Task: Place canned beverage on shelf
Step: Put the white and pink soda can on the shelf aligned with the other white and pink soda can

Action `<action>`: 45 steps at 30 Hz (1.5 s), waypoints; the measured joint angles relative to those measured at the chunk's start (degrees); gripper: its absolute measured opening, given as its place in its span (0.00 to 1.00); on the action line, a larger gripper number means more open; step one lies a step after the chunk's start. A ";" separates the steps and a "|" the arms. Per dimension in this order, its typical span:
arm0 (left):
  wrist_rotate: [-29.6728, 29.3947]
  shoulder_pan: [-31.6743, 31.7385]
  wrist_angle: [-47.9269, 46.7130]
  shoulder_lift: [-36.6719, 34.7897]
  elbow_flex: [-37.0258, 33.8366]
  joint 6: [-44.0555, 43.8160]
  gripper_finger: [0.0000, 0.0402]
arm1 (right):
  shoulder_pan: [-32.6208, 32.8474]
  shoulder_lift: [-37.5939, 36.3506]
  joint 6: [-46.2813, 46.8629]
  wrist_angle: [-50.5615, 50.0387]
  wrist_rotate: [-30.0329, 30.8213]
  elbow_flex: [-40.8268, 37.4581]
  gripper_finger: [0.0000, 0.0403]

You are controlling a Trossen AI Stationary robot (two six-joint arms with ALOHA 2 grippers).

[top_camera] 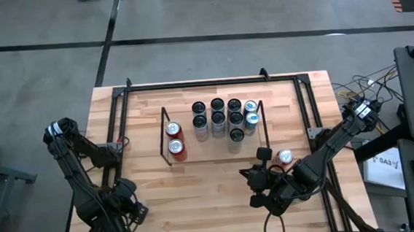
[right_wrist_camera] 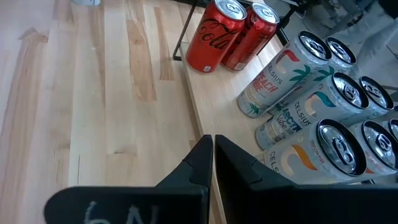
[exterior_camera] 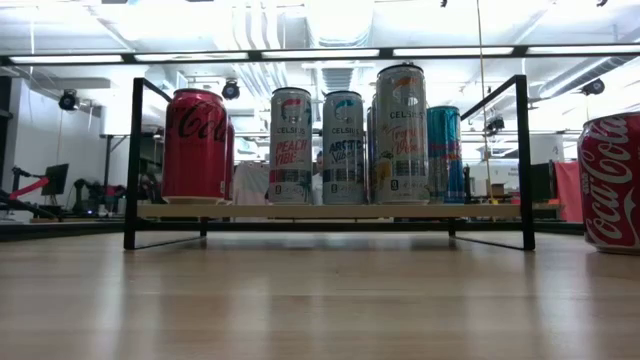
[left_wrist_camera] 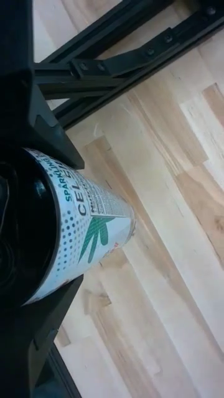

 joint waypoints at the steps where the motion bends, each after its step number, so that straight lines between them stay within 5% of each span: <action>1: -0.11 0.00 0.01 0.00 0.00 0.23 0.59 | 0.00 0.00 0.02 0.00 0.00 0.00 0.02; 18: -7.51 1.10 1.38 0.00 0.99 2.59 0.59 | 0.00 0.00 0.04 -0.08 -0.15 0.00 0.02; 37: -17.49 9.55 4.65 0.06 7.91 22.41 0.59 | 0.13 -0.27 0.04 -1.47 -4.68 0.00 0.02; 45: -17.68 13.35 4.23 5.74 16.38 32.92 0.59 | 0.36 -1.61 -0.28 -1.74 -7.67 0.00 0.02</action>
